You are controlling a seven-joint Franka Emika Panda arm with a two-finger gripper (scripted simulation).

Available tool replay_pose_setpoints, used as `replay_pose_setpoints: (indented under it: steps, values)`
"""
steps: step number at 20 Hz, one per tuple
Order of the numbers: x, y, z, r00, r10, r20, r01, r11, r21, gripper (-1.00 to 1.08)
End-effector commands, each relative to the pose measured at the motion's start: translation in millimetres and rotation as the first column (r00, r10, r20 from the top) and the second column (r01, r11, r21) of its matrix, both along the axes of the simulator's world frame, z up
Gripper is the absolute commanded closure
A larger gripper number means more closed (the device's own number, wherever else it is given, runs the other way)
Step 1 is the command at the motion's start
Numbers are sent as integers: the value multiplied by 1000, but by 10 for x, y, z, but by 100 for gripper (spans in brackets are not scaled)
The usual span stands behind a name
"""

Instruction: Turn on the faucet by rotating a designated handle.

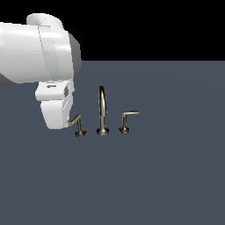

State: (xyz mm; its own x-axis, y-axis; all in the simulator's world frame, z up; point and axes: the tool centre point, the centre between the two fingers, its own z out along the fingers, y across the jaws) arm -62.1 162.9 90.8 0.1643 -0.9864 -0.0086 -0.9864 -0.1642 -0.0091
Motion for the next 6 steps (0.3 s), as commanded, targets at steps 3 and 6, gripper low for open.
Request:
replay_pose_setpoints:
  steps: [3, 6]
  values:
    - [-75, -266, 1, 1000, -16, -6, 16, 1000, -9, 108]
    - [-112, -341, 2, 1000, -16, -7, 16, 1000, -10, 108]
